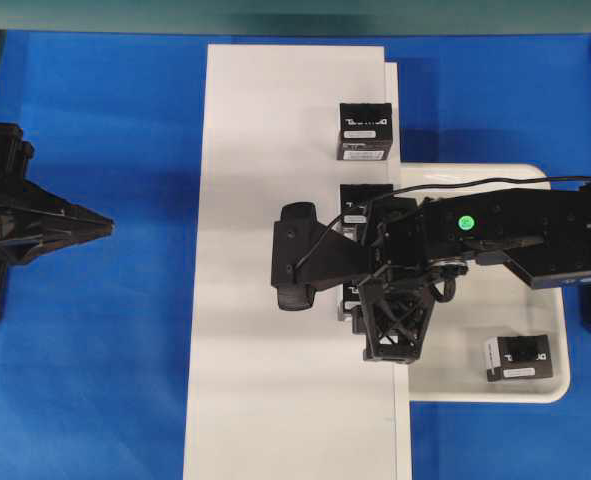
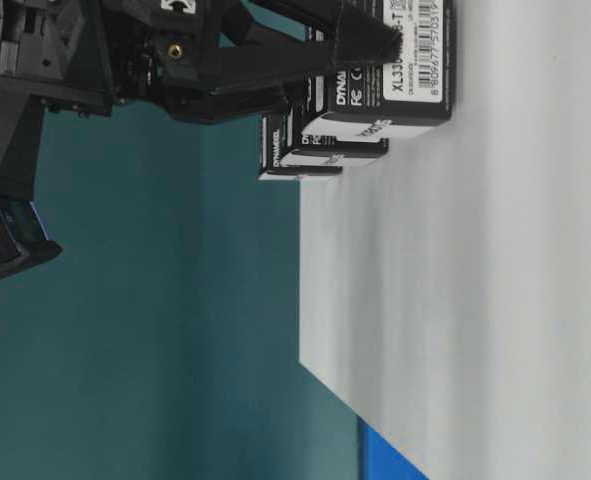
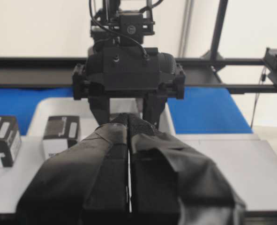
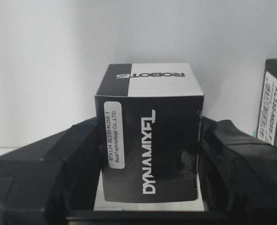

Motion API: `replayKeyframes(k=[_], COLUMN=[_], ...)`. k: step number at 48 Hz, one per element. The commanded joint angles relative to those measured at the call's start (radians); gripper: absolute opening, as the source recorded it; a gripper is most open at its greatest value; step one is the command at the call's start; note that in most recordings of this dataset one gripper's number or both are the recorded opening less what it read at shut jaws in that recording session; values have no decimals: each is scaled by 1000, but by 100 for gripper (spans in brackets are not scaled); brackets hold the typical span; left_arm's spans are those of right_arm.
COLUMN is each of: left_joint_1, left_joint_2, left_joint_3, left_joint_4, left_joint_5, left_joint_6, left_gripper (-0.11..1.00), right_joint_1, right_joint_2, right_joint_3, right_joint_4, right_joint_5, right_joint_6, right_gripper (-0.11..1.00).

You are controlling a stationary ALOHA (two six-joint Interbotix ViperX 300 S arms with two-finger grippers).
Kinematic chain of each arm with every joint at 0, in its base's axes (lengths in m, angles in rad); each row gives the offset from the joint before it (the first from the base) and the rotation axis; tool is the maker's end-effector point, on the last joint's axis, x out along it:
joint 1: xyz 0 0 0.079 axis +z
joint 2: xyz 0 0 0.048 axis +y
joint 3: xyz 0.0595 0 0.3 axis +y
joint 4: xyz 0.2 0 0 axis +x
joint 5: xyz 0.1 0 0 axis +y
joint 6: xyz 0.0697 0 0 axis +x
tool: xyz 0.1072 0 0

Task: Place the box from the white plastic tray onto the white base.
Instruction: 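Carry the box left onto the white base below the other boxes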

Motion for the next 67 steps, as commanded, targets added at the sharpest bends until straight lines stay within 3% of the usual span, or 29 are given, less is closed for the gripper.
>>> replayKeyframes(k=[1, 58, 61, 67], left_joint_1=[-3, -5, -3, -3], left_joint_2=[6, 5, 0, 0], left_joint_3=[-26, -26, -26, -28], left_joint_4=[3, 3, 3, 3], left_joint_5=[-5, -6, -5, -6], left_joint_6=[-2, -2, -2, -2], left_gripper=[-4, -4, -4, -4], right_joint_1=[0, 0, 0, 0], right_joint_2=[8, 8, 8, 8], right_joint_3=[-3, 38, 40, 41], right_joint_4=[-3, -3, -3, -3], right_joint_5=[-14, -34, -37, -41], right_joint_6=[0, -12, -14, -14], right_gripper=[57, 58, 63, 84])
